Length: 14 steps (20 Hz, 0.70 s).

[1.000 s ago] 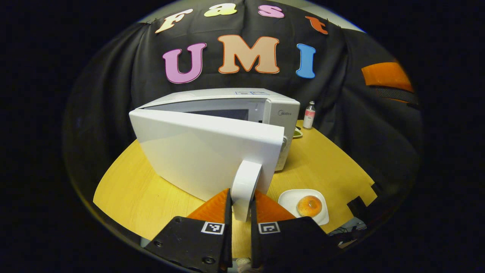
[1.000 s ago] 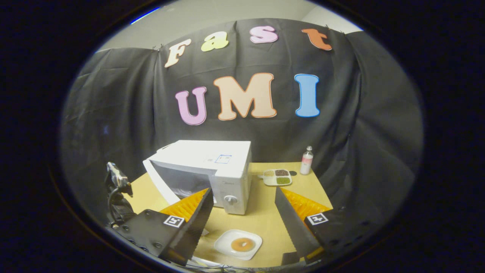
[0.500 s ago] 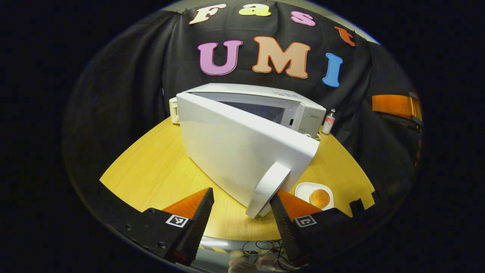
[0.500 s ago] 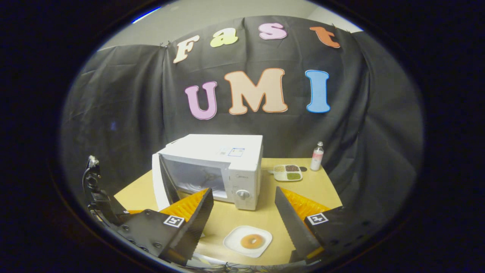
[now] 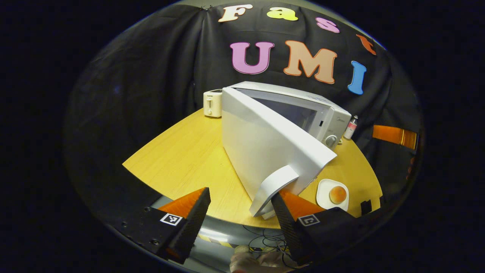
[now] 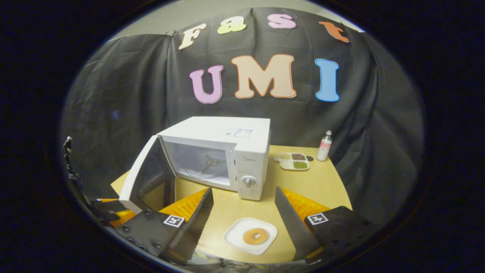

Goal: Open the microwave oven with the left hand, put the food in, and close the microwave oven.

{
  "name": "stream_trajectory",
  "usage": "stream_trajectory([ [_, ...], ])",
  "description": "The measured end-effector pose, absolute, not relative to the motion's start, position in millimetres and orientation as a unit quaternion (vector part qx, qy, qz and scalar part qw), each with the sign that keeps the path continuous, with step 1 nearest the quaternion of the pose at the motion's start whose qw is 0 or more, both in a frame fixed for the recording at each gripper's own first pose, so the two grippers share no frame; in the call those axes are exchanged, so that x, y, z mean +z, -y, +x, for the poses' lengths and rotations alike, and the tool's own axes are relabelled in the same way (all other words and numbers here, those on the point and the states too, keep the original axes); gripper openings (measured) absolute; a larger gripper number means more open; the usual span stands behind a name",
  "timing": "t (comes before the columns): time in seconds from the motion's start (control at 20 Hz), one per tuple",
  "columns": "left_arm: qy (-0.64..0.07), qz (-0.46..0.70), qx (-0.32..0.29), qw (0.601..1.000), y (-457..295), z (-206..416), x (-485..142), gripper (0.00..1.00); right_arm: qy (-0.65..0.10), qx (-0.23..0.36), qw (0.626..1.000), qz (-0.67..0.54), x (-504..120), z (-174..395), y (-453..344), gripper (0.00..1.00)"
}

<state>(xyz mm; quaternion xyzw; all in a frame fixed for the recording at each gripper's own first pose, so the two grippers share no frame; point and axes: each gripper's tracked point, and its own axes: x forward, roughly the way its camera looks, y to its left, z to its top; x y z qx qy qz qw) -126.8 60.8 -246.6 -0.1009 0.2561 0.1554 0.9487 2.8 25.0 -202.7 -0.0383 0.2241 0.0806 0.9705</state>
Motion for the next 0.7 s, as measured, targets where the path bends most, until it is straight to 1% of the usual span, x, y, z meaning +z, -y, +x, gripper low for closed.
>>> stream_trajectory([
  [0.05, -0.255, -0.105, 0.166, 0.947, -70, -134, -247, 0.95, -0.232, 0.082, 0.969, -0.034, -210, 2, -28, 0.95],
  [0.1, -0.254, -0.109, 0.178, 0.944, -79, -141, -247, 0.95, -0.239, 0.083, 0.967, -0.029, -216, 2, -30, 1.00],
  [0.3, -0.249, -0.119, 0.225, 0.934, -123, -169, -249, 0.95, -0.264, 0.079, 0.961, -0.012, -238, 2, -36, 1.00],
  [0.35, -0.246, -0.129, 0.231, 0.932, -131, -175, -249, 0.94, -0.270, 0.076, 0.960, -0.010, -244, 1, -36, 0.95],
  [0.4, -0.243, -0.142, 0.236, 0.930, -139, -178, -250, 0.95, -0.276, 0.072, 0.958, -0.008, -250, 0, -36, 0.95],
  [0.45, -0.240, -0.155, 0.239, 0.928, -146, -183, -251, 0.95, -0.282, 0.068, 0.957, -0.005, -256, -1, -36, 1.00],
  [0.5, -0.238, -0.161, 0.243, 0.926, -155, -188, -252, 0.95, -0.287, 0.062, 0.956, 0.000, -261, -1, -35, 0.95],
  [0.7, -0.223, -0.136, 0.283, 0.923, -204, -205, -250, 0.95, -0.314, 0.030, 0.949, 0.015, -285, -3, -24, 0.95],
])
